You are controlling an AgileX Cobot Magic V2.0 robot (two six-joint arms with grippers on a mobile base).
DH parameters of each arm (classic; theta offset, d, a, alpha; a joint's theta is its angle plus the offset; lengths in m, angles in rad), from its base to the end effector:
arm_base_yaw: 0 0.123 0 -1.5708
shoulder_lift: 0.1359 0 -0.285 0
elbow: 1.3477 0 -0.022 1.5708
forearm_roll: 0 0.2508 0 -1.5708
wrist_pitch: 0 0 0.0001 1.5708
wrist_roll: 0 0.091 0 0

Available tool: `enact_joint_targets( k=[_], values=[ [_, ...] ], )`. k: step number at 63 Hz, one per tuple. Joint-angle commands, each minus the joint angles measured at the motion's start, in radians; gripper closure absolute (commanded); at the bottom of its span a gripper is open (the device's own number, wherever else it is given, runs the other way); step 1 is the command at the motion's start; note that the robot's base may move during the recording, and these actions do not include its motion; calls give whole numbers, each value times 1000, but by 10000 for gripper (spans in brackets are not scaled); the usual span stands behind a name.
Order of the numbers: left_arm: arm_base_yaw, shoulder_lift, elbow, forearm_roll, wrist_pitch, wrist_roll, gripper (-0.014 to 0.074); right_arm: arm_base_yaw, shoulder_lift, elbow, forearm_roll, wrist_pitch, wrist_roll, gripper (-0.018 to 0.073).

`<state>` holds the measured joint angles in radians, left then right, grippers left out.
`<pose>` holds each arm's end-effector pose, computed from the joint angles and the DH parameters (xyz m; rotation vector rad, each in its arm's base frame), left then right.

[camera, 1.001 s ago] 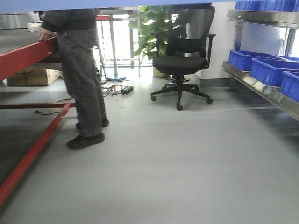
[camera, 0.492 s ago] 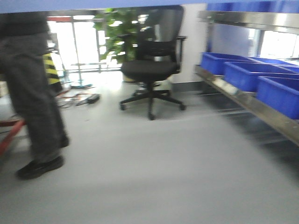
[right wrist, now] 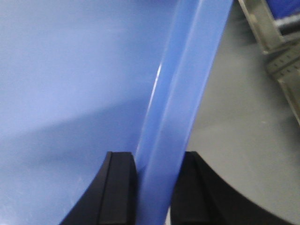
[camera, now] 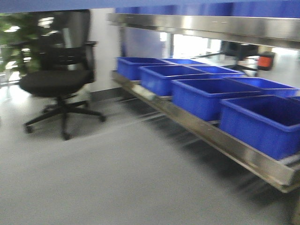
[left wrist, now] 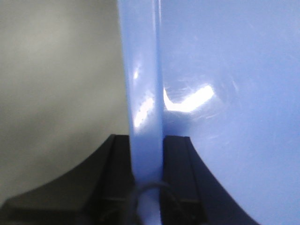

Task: Grab blue tray and place on right shelf
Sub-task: 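Hold the tray with both grippers while the base drives to the shelf, then raise the held tray above the steel shelf edge with both grippers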

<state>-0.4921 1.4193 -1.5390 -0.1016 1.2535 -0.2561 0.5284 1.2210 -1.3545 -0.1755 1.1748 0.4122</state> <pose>0.2443 -0.1409 0.4026 0.3060 2.6469 -0.3916 0.2075 0.1041 0.4048 -0.1659 2.5028 0.1564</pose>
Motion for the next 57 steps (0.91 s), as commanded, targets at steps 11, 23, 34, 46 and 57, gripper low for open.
enact_joint_targets(
  k=[11,23,34,46,57],
  values=[
    [-9,-33,-32,-41,5,28,645,0,-27,-27,-19,-67,-41,503],
    [-9,-33,-32,-41,5,28,645,0,-27,-27,-19,-67,-41,503],
    [-9,-33,-32,-41,5,28,645,0,-27,-27,-19,-67,-41,503],
    [-9,-33,-32,-41,5,28,645,0,-27,-27,-19,-67,-41,503],
    [-9,-33,-32,-41,5,28,645,0,-27,-27,-19,-67,-41,503]
  ],
)
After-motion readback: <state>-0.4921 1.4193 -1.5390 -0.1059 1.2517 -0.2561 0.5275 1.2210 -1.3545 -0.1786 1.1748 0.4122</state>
